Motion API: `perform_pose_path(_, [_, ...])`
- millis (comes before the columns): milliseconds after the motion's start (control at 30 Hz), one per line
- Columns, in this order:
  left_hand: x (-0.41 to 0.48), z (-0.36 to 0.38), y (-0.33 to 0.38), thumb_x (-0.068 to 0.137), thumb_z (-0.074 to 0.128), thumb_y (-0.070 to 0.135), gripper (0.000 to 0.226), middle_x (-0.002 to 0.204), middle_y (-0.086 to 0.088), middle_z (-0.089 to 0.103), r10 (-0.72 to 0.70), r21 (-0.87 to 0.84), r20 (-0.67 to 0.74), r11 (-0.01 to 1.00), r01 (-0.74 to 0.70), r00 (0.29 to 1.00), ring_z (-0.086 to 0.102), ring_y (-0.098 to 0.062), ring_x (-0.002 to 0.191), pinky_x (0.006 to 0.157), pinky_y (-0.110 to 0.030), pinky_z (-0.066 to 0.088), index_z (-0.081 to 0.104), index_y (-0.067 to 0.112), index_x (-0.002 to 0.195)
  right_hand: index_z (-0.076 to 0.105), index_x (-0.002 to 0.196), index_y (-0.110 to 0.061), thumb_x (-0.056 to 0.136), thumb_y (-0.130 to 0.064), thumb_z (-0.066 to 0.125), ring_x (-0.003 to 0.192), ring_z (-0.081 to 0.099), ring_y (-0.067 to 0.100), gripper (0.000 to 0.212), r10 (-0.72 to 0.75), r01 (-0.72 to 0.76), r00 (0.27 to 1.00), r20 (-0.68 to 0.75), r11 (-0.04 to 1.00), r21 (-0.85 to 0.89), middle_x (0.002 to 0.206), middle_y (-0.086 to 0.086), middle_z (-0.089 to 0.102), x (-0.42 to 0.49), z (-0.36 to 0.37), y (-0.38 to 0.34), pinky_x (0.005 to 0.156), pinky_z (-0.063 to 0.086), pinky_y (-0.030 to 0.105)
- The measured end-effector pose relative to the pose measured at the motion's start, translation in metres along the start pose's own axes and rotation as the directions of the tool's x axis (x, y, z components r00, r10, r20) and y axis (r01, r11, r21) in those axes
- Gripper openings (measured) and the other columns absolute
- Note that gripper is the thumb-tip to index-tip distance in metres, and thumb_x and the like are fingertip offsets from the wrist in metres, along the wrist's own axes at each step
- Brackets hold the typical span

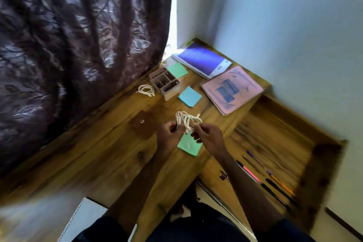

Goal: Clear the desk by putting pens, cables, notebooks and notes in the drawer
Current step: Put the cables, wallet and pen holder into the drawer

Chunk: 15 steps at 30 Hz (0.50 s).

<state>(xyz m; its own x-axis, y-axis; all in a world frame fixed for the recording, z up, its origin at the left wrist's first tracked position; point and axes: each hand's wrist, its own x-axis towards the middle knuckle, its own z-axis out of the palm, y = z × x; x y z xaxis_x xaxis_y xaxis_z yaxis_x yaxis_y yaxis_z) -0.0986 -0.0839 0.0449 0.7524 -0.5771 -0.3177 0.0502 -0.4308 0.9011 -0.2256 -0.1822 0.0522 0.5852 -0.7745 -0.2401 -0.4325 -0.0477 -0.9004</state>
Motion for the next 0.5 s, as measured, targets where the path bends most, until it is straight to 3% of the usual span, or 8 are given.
perform_pose_path(100, [-0.013, 0.027, 0.007, 0.086, 0.075, 0.035, 0.034, 0.102, -0.002, 0.077, 0.023, 0.093, 0.080, 0.995, -0.030, 0.997, 0.074, -0.013, 0.086, 0.071, -0.030, 0.062, 0.074, 0.011, 0.111, 0.079, 0.087, -0.011, 0.094, -0.022, 0.068, 0.066, 0.074, 0.021, 0.017, 0.048, -0.049, 0.997, -0.060, 0.999, -0.022, 0.073, 0.004, 0.076, -0.012, -0.038, 0.011, 0.062, 0.061, 0.037])
perform_pose_path(167, [-0.023, 0.048, 0.017, 0.085, 0.076, 0.037, 0.036, 0.103, 0.000, 0.076, 0.046, 0.130, 0.117, 0.990, -0.061, 0.992, 0.073, -0.010, 0.086, 0.068, -0.024, 0.059, 0.074, 0.011, 0.110, 0.079, 0.086, -0.014, 0.091, -0.020, 0.070, 0.067, 0.074, 0.023, 0.012, 0.061, -0.064, 0.994, -0.088, 0.997, -0.030, 0.073, 0.003, 0.076, -0.017, -0.066, 0.021, 0.064, 0.060, 0.038])
perform_pose_path(333, [-0.040, 0.104, 0.035, 0.086, 0.076, 0.031, 0.030, 0.098, 0.002, 0.077, 0.124, 0.160, 0.230, 0.973, -0.163, 0.965, 0.072, -0.005, 0.086, 0.078, -0.026, 0.060, 0.076, 0.010, 0.107, 0.079, 0.089, -0.013, 0.090, -0.016, 0.073, 0.067, 0.074, 0.026, 0.007, 0.099, -0.102, 0.983, -0.153, 0.995, -0.012, 0.073, 0.004, 0.076, -0.018, -0.131, 0.050, 0.067, 0.063, 0.041])
perform_pose_path(433, [-0.045, 0.139, 0.039, 0.087, 0.076, 0.033, 0.030, 0.104, 0.001, 0.076, 0.062, 0.216, 0.303, 0.967, -0.132, 0.951, 0.071, -0.006, 0.089, 0.075, -0.020, 0.057, 0.075, 0.011, 0.108, 0.079, 0.087, -0.014, 0.090, -0.018, 0.073, 0.064, 0.073, 0.023, 0.008, 0.145, -0.156, 0.969, -0.202, 0.987, -0.040, 0.069, 0.003, 0.075, -0.015, -0.163, 0.077, 0.064, 0.061, 0.037])
perform_pose_path(500, [-0.047, 0.167, 0.040, 0.087, 0.076, 0.030, 0.023, 0.100, 0.003, 0.076, 0.002, 0.247, 0.342, 0.965, -0.092, 0.940, 0.072, -0.005, 0.080, 0.070, -0.020, 0.059, 0.073, 0.015, 0.104, 0.079, 0.081, -0.015, 0.089, -0.017, 0.072, 0.061, 0.072, 0.021, 0.010, 0.191, -0.205, 0.954, -0.233, 0.978, -0.039, 0.065, 0.003, 0.074, -0.011, -0.185, 0.100, 0.062, 0.059, 0.036])
